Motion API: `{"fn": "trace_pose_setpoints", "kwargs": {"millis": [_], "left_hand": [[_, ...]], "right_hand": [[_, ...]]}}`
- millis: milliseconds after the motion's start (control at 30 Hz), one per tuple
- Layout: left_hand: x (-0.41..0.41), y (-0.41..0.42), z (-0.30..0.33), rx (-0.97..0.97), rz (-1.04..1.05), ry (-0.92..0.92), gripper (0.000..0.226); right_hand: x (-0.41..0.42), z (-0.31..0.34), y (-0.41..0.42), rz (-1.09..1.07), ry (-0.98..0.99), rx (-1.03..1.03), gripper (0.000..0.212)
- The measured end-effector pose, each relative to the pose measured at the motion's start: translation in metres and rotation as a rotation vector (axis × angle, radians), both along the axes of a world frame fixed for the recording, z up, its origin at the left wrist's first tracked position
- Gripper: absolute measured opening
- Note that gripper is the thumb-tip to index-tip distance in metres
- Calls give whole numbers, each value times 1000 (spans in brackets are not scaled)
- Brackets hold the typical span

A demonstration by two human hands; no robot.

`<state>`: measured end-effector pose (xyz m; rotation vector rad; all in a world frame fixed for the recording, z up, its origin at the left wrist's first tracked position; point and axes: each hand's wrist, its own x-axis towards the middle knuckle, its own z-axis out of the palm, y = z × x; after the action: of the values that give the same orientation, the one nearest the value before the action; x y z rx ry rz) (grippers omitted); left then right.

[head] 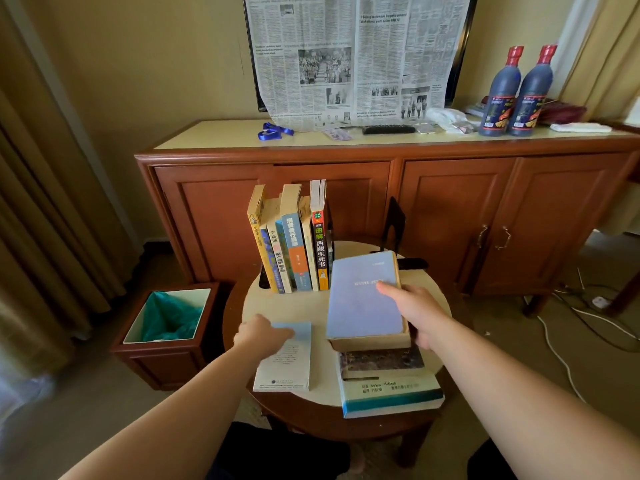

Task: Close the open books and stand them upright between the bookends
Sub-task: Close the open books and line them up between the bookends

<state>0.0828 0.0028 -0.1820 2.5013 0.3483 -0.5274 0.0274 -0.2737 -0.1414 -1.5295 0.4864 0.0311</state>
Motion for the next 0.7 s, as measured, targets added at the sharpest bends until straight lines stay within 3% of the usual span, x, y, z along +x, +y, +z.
{"fn": "trace_pose_setpoints", "kwargs": {"millis": [67,133,367,433,567,700], "left_hand": [[-2,10,-18,230,-41,77,115],[-4,12,-28,305,-62,76,131],[1,2,-37,244,-70,72,116],[4,3,-38,186,-53,105,102],[6,3,-34,-49,27,73,30],[12,9,-12,-313,174,-65,19]], "right_hand": [[-2,-7,-5,4,68,-37,30],[0,-17,-10,-18,120,-112,37],[10,-21,-15,-29,142,-720,51],[9,-17,-11,-59,140,-796,46],[12,-18,1,-134,13,-895,41],[16,-16,21,-58,-194,-888,29]]}}
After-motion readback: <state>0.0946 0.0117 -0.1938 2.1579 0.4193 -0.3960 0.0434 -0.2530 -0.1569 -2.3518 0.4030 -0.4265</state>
